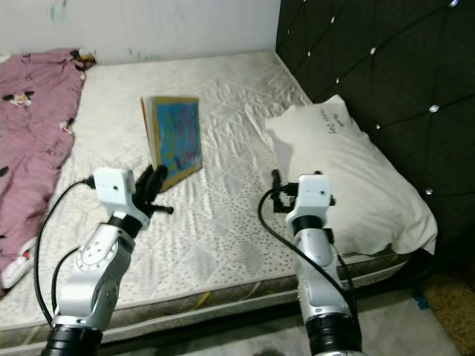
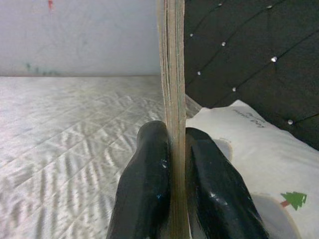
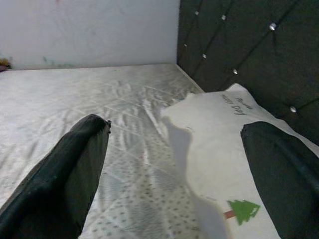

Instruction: Clean up the room

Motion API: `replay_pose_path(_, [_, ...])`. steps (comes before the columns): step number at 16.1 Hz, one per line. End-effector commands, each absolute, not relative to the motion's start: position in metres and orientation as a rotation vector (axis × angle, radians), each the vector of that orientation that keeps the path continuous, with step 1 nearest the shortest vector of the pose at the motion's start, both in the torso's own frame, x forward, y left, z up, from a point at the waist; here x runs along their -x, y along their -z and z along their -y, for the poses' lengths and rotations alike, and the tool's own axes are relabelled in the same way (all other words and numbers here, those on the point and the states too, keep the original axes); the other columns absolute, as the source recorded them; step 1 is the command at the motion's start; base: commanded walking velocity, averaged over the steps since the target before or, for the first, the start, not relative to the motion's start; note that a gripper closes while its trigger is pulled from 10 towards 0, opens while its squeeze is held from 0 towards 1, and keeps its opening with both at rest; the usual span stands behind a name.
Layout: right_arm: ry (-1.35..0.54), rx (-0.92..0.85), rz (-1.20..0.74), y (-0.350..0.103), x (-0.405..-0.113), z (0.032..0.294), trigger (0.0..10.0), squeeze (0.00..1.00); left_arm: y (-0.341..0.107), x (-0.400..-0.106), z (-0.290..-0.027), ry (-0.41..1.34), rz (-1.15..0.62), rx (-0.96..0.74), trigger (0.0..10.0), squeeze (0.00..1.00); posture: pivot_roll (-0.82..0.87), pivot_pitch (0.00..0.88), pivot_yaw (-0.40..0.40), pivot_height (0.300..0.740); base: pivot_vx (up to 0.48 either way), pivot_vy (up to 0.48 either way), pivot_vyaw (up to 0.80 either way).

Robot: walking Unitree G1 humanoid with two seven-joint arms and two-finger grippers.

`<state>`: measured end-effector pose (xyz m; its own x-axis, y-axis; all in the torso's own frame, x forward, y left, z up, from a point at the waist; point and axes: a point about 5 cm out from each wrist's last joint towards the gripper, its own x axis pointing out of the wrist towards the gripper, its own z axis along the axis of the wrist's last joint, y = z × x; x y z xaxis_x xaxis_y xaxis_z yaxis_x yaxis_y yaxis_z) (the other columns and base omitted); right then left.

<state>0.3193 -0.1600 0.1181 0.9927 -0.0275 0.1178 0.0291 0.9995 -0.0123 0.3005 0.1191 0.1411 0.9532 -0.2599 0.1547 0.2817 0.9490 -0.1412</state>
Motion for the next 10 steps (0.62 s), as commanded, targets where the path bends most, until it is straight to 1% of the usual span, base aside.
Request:
replay_pose_path(1, [0.052, 0.021, 0.114, -0.1171, -0.3178, 0.1674, 10.0, 0.00, -0.1512, -0.3001, -0.1067, 0.316, 0.175, 0.171, 10.0, 0.00, -0.10, 0.104, 0.034, 0.740, 0.000, 0.000, 0.00])
replay_pose_path(4, [0.052, 0.026, 0.113, -0.1170, -0.3174, 0.1679, 10.0, 0.00, -0.1499, -0.3021, -0.1077, 0.274, 0.165, 0.168, 10.0, 0.00, -0.10, 0.106, 0.031, 0.740, 0.000, 0.000, 0.00])
replay_pose_path(7, [0.055, 0.032, 0.110, -0.1163, -0.3173, 0.1703, 10.0, 0.00, -0.1492, -0.3018, -0.1073, 0.273, 0.161, 0.164, 10.0, 0.00, -0.10, 0.109, 0.030, 0.740, 0.000, 0.000, 0.00])
replay_pose_path(9, [0.045, 0.068, 0.115, -0.1177, -0.3180, 0.1698, 10.0, 0.00, -0.1497, -0.3014, -0.1064, 0.271, 0.163, 0.171, 10.0, 0.00, -0.10, 0.109, 0.030, 0.740, 0.000, 0.000, 0.00])
replay_pose_path(10, [0.043, 0.066, 0.117, -0.1181, -0.3185, 0.1690, 10.0, 0.00, -0.1498, -0.3019, -0.1061, 0.272, 0.163, 0.168, 10.0, 0.00, -0.10, 0.108, 0.030, 0.740, 0.000, 0.000, 0.59])
